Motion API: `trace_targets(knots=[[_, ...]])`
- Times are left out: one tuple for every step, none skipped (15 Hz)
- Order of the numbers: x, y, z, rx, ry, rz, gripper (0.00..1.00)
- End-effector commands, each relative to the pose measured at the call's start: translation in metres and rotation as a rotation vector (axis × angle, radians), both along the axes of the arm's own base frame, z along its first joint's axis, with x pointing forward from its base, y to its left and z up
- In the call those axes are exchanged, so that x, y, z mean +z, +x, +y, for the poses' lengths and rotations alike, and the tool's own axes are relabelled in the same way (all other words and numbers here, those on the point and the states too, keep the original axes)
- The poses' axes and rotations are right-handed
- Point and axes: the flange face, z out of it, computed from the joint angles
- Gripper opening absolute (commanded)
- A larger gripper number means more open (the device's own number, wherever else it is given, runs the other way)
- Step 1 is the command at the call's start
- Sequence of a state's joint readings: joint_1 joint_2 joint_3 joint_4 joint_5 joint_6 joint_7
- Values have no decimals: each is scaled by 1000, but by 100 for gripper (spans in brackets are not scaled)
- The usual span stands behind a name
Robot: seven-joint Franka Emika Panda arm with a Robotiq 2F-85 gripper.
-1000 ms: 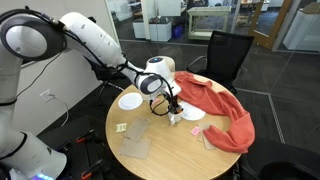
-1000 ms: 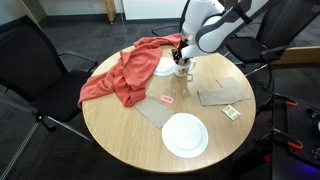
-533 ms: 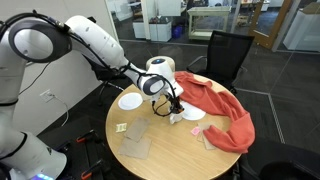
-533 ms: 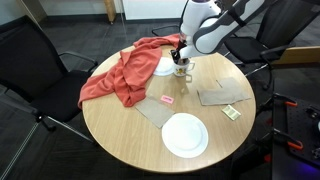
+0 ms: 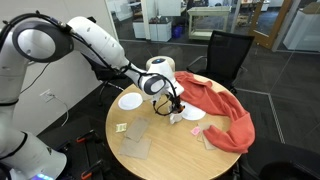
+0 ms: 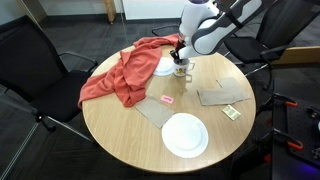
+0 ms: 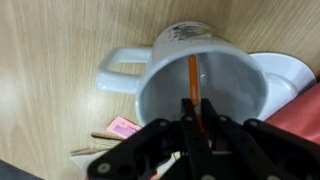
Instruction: Take the marker from the white cup and put it on the table
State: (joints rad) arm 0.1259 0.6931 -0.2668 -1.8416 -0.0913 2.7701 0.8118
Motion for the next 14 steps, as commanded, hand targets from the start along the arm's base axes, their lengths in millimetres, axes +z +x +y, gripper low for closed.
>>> trace_targets(knots=[[24,-6,0,-14,-10,-9,3],[29,-8,-1,-15,-13,-13,3],[36,-10,-1,-11,-12,-19,3],[42,-12,-2,-6,-10,-28,3],[52,-14,-2,-10,-15,-41,3],[61,-16,-2,-7,-17,-55,3],[70,-18,-3,-5,-20,-71,3],[79,-20,-3,-4,-21,-83,3],[90,-22,-1,8,-17,-99,3],[100,-25,1,13,-14,-112,3],[111,-29,3,30,-6,-126,3],[122,-32,5,41,-1,-139,3],[131,-36,10,61,6,-152,3],[142,-40,15,80,11,-161,3]])
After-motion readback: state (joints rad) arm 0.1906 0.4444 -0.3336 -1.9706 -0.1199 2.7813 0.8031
